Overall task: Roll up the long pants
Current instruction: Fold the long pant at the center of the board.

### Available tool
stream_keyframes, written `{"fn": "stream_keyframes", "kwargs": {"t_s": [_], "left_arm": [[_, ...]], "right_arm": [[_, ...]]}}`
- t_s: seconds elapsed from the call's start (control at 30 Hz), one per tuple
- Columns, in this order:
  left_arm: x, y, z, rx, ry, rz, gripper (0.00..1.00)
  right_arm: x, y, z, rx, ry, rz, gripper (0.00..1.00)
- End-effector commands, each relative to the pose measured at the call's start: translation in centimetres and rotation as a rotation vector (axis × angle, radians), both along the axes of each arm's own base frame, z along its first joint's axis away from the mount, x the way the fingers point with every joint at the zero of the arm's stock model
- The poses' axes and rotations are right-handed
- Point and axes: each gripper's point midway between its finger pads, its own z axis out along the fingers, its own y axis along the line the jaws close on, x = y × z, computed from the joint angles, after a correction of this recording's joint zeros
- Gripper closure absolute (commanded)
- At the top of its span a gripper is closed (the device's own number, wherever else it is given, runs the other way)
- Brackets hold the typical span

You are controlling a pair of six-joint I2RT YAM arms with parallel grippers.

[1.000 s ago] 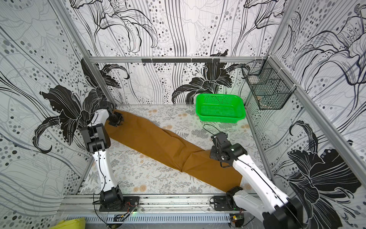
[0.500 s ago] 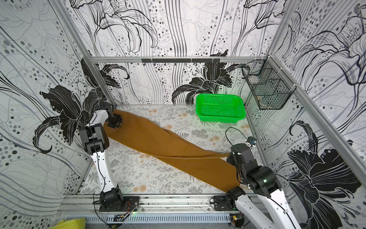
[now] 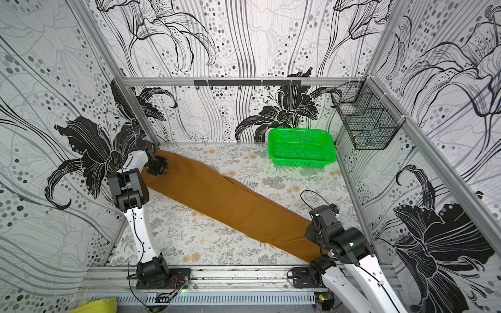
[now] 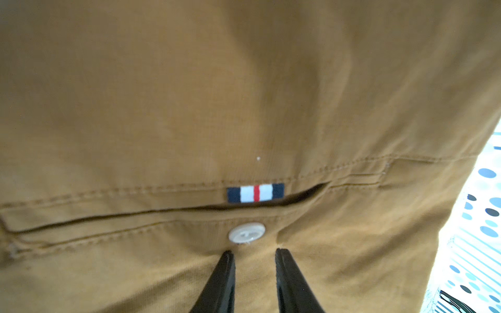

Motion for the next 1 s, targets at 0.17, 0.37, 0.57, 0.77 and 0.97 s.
{"fn": "stream_keyframes", "kwargs": {"t_s": [0.17, 0.37, 0.57, 0.77, 0.97], "left_arm": [[-0.6, 0.2, 1.8, 0.016, -0.013, 0.022, 0.70], [-1.0, 0.1, 1.9, 0.014, -0.014, 0.025, 0.69], [-1.0, -0.1, 1.8, 0.006, -0.018, 0.021, 0.69], [-0.6, -0.6, 1.1, -0.026, -0.030, 0.022, 0.69], [-0.3, -0.7, 0.9, -0.036, -0.039, 0.018, 0.69]], "right_arm": [[-2.3, 0.7, 1.8, 0.145, -0.088, 0.041, 0.37], [3.1, 3.4, 1.8, 0.038, -0.062, 0.186, 0.40], [11.9, 7.2, 0.7, -0.091, -0.047, 0.327, 0.42], [17.6, 12.2, -3.1, -0.067, -0.005, 0.490, 0.39], [19.8, 17.0, -6.5, -0.013, 0.054, 0.623, 0.40]]}}
